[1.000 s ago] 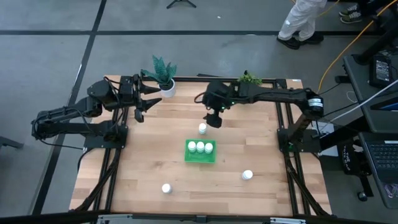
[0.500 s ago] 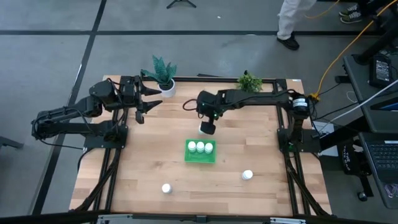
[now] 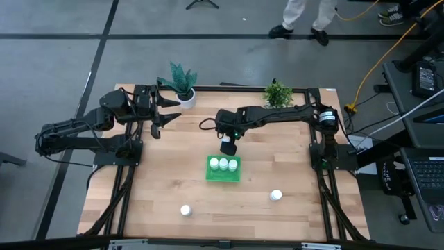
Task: Pick and place pill bottles into a basket
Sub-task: Put the white medicine bottle into the green basket
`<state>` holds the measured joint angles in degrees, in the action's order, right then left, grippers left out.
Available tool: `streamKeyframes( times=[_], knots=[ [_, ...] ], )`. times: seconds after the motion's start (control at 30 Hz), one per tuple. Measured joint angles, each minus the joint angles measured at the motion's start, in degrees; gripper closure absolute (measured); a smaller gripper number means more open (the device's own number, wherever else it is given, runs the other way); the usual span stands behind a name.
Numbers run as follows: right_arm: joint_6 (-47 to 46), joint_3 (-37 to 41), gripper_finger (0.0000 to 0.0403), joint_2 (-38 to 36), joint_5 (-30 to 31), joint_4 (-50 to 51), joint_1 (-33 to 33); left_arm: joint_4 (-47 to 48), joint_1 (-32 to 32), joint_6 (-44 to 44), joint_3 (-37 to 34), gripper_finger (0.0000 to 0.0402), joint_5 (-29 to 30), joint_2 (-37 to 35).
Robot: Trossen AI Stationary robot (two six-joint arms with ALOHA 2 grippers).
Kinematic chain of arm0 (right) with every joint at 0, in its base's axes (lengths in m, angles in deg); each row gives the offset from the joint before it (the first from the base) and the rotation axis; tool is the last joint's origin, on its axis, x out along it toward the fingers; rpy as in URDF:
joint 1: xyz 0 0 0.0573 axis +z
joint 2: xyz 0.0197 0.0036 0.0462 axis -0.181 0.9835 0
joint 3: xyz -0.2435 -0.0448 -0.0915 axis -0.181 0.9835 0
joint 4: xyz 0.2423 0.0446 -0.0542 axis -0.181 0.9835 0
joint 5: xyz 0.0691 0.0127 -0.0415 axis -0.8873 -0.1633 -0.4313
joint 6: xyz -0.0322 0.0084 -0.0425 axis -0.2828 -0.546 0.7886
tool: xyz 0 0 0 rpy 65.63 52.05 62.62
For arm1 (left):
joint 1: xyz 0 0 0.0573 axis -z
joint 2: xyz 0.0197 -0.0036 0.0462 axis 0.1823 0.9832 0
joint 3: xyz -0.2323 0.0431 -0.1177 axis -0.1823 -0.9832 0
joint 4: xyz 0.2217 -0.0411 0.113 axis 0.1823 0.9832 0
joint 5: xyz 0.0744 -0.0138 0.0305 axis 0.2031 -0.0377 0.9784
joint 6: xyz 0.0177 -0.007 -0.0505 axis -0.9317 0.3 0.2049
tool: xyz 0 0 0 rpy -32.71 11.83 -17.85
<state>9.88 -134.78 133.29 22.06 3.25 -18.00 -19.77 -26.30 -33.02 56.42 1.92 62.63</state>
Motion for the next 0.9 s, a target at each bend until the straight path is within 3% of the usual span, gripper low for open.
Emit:
streamKeyframes(
  times=[0.9],
  knots=[
    [-0.1,0.1,0.0044,4.4,-0.1,-3.2,0.0,0.0,0.0,2.6,0.0,0.0221,0.1,0.0]
  ],
)
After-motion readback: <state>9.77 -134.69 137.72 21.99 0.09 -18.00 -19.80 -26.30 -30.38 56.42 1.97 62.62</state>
